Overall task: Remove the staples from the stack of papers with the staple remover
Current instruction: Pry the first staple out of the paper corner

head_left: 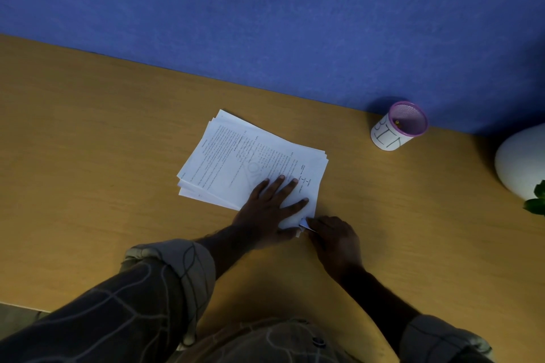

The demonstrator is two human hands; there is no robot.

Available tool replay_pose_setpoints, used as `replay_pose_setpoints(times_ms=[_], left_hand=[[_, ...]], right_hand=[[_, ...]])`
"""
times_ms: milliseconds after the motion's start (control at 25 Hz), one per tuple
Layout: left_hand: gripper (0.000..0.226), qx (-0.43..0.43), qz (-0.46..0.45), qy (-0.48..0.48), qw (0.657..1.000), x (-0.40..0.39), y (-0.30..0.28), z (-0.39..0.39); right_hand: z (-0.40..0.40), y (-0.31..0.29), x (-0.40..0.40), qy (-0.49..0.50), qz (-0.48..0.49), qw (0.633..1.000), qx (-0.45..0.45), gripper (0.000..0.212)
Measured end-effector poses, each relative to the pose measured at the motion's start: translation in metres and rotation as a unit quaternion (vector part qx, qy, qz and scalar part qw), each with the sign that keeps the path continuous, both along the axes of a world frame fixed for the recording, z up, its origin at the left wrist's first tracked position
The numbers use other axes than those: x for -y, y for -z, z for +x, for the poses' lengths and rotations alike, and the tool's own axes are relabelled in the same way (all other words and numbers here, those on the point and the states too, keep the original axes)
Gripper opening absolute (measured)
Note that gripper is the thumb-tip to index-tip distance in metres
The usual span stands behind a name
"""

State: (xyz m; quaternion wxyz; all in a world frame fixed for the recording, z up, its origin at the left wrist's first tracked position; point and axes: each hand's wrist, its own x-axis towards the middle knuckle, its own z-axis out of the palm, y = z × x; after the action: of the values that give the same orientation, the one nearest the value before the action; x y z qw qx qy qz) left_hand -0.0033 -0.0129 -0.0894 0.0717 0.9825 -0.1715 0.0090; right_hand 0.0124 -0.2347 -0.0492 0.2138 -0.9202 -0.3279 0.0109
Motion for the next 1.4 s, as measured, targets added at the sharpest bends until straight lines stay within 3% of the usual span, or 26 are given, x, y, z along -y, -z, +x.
replay_pose_setpoints(times_ms=[880,1400], left_hand=[[0.065,0.016,-0.018,-0.001,1.0,0.0,0.0,-0.001],[0.069,-0.001,-0.006,-0.008,1.0,0.0,0.0,-0.001]], right_hand=[[0.001,-0.004,-0.012,0.037,-0.004,0.999,-0.029,0.022],[0.02,-0.016,-0.022,0.17,0.04,0.951,-0.254,0.011]])
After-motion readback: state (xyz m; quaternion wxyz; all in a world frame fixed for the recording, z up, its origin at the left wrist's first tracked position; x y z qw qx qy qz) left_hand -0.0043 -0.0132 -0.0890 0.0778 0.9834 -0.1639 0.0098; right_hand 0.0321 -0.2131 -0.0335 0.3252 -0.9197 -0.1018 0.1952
